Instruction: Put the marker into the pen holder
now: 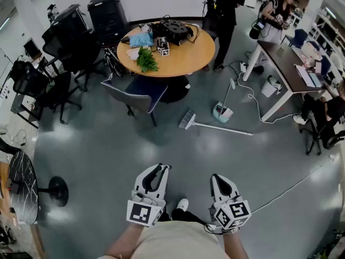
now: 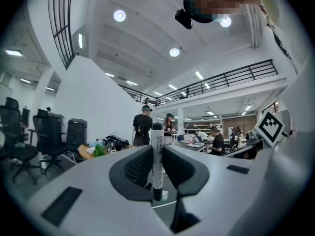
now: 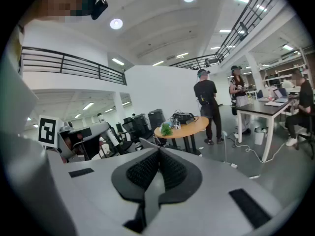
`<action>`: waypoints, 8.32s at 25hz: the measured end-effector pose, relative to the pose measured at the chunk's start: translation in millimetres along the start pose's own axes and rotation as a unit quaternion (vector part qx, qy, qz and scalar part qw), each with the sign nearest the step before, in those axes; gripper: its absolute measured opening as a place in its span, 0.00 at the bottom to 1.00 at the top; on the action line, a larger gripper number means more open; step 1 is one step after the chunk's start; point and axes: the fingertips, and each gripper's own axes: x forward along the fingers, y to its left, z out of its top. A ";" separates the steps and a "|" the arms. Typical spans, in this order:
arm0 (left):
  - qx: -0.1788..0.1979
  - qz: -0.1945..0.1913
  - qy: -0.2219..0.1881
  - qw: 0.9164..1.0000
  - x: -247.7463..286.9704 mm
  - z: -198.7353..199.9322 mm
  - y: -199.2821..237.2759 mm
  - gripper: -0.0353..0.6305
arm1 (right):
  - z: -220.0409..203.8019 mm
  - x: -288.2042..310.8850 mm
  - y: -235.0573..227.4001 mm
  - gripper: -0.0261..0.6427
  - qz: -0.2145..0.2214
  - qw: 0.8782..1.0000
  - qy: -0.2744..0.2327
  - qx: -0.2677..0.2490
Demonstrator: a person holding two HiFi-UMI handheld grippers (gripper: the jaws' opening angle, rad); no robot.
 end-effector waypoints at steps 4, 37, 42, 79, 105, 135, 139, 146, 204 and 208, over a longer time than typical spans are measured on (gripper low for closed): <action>-0.004 0.053 0.004 0.999 -39.2 -0.7 35.7 0.16 | -0.2 23.9 37.2 0.06 0.043 0.999 0.007 -0.014; -0.050 0.424 -0.093 0.899 -449.3 1.7 362.6 0.16 | -93.7 195.4 554.1 0.06 0.385 0.899 0.117 -0.175; -0.049 0.492 -0.084 0.865 -532.1 -8.7 387.5 0.16 | -117.1 197.7 635.1 0.06 0.444 0.863 0.132 -0.200; -0.055 0.778 -0.060 0.623 -809.5 -10.1 560.7 0.16 | -234.4 302.4 1025.0 0.06 0.713 0.610 0.231 -0.258; -0.064 0.716 -0.082 0.690 -1096.9 -50.6 724.2 0.16 | -372.4 248.3 1315.4 0.06 0.664 0.646 0.252 -0.280; -0.056 0.673 -0.062 0.735 -1127.2 -33.3 1102.6 0.16 | -394.3 504.8 1534.6 0.06 0.643 0.663 0.281 -0.262; -0.067 0.632 -0.062 0.770 -1137.2 -49.3 1146.9 0.16 | -397.2 518.2 1544.4 0.06 0.600 0.701 0.280 -0.265; -0.056 0.574 -0.045 0.816 -1145.8 -77.8 1229.0 0.16 | -403.6 528.2 1561.9 0.06 0.544 0.756 0.273 -0.241; -0.063 0.558 0.065 0.825 -1111.2 -246.5 1310.5 0.23 | -460.3 557.3 1510.8 0.06 0.469 0.789 0.322 -0.233; -0.052 0.561 0.042 0.825 -1113.9 -216.7 1297.9 0.23 | -448.7 552.0 1515.6 0.06 0.481 0.786 0.308 -0.236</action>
